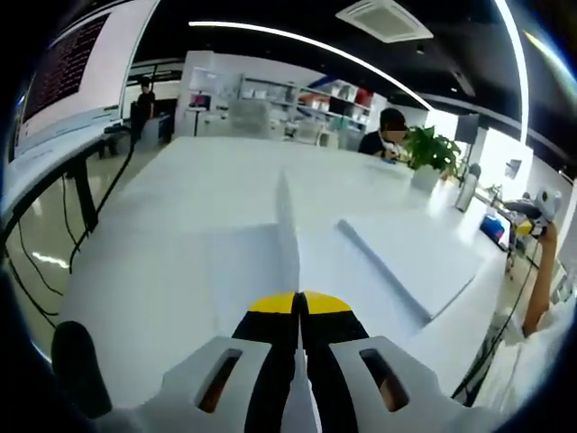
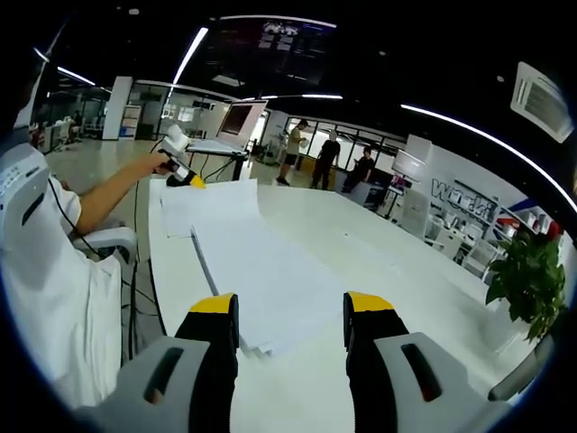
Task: Grasp the top corner of one sheet in the document stack and pull a single sheet out from the document stack, separating that one sheet from the rest and lifting it clear until the single sheet is fully removed from the stack
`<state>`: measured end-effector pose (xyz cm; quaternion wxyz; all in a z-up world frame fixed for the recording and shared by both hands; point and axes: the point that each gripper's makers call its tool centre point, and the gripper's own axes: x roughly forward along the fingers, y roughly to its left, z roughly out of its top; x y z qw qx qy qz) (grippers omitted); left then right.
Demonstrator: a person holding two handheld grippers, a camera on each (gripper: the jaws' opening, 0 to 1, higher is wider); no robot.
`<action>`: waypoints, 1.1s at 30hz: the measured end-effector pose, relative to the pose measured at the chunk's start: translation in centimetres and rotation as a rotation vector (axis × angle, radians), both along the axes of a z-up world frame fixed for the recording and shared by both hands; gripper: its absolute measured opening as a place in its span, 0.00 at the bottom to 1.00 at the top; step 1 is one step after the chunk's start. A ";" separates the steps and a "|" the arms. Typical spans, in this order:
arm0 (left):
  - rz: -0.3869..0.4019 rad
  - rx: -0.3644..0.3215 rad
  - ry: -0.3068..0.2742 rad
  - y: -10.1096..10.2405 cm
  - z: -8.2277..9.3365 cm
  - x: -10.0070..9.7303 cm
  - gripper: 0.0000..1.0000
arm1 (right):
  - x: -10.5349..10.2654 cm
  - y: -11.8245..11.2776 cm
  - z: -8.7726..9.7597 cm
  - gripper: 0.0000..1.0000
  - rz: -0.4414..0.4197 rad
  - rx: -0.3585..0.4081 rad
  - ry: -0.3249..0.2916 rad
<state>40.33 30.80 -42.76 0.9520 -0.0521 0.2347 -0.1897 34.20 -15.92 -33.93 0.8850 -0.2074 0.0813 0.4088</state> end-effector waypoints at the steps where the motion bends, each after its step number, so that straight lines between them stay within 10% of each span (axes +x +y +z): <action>1: -0.001 0.003 0.001 0.0 0.0 0.0 0.03 | -0.1 0.0 0.0 0.46 0.000 0.001 0.000; 33: -0.022 0.013 0.007 -0.4 -0.1 -0.1 0.03 | -0.1 -0.1 0.1 0.46 -0.001 -0.002 -0.002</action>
